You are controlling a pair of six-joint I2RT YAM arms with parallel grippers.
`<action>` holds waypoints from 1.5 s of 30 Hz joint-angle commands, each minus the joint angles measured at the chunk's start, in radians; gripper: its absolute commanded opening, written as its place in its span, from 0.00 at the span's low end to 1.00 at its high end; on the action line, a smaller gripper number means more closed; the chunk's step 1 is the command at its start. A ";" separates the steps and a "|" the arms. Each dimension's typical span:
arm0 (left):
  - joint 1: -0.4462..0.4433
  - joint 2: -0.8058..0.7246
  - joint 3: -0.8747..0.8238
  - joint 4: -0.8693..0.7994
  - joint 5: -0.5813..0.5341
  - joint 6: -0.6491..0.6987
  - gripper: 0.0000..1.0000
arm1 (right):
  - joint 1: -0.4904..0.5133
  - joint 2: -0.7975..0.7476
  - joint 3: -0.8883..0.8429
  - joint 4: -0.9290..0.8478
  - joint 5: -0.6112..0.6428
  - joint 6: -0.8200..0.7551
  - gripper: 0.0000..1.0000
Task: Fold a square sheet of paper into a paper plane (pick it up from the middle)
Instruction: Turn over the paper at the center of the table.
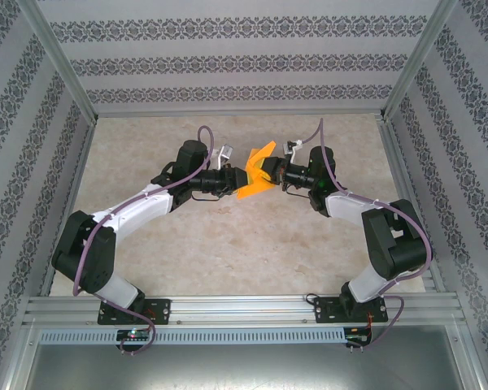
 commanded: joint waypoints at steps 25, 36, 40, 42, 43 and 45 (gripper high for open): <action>-0.092 0.081 0.444 -1.052 -0.908 0.712 0.06 | -0.107 -0.228 0.121 -0.896 0.225 -0.638 0.61; -0.321 0.252 0.391 -1.021 -1.364 0.819 0.07 | -0.203 -0.288 0.164 -0.999 0.200 -0.691 0.65; -0.418 0.348 0.383 -0.983 -1.438 0.827 0.08 | -0.229 -0.294 0.185 -1.045 0.199 -0.708 0.66; -0.456 0.395 0.387 -0.972 -1.466 0.824 0.10 | -0.235 -0.300 0.187 -1.054 0.203 -0.714 0.66; -0.472 0.416 0.386 -0.957 -1.470 0.821 0.11 | -0.238 -0.301 0.188 -1.056 0.202 -0.717 0.66; -0.495 0.439 0.379 -0.932 -1.460 0.814 0.14 | -0.241 -0.298 0.194 -1.064 0.198 -0.720 0.66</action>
